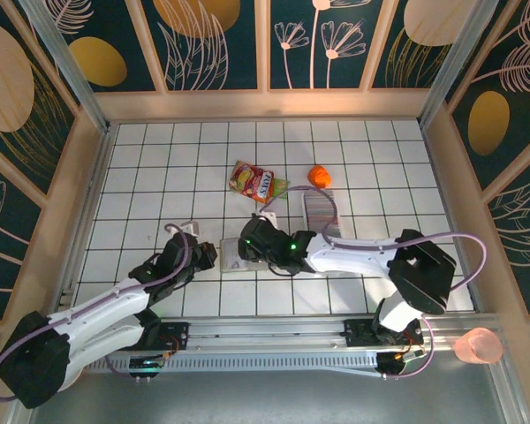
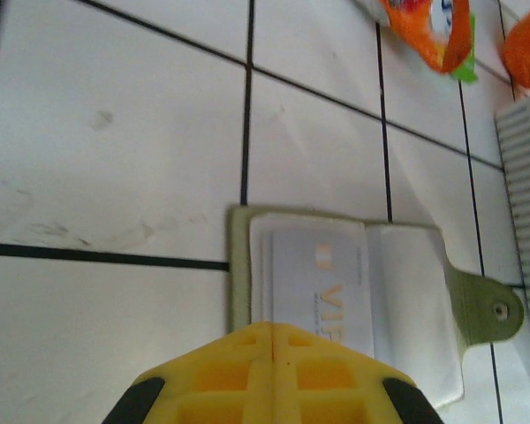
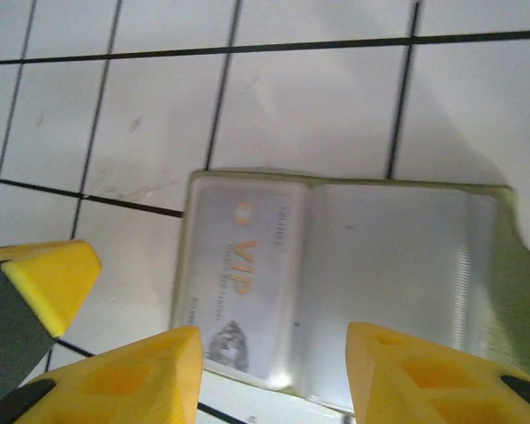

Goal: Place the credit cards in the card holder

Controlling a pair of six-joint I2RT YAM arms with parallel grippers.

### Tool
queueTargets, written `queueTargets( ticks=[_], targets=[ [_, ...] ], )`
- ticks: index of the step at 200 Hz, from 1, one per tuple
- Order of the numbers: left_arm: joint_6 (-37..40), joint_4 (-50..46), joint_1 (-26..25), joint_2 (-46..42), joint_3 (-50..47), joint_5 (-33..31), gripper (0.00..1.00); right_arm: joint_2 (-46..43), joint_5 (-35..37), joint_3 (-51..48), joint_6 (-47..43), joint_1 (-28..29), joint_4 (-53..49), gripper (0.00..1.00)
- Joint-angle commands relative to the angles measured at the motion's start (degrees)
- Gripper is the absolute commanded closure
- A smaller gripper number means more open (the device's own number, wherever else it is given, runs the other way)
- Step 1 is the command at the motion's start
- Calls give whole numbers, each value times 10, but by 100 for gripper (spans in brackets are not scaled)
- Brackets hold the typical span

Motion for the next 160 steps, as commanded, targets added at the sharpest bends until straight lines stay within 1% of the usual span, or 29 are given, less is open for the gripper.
queueTargets(
  ticks=[1,25,49,77,105,139,160],
  targets=[
    [8,43,-2,24,18,49,96,-5,41,-35,42,5,-8,52],
    [12,58,-2,53,18,50,98,14,23,-46,43,6,22,52],
    [11,62,-2,73,17,49,98,40,13,-31,36,4,30,52],
    [4,66,-2,63,2,38,98,58,-4,-19,33,3,40,54],
    [0,75,-1,49,-16,30,98,67,-2,-18,41,3,31,54],
    [2,74,-2,54,-17,24,99,78,2,-12,52,5,5,49],
    [-1,80,-2,55,-19,22,99,78,1,-20,60,7,12,46]
  ],
)
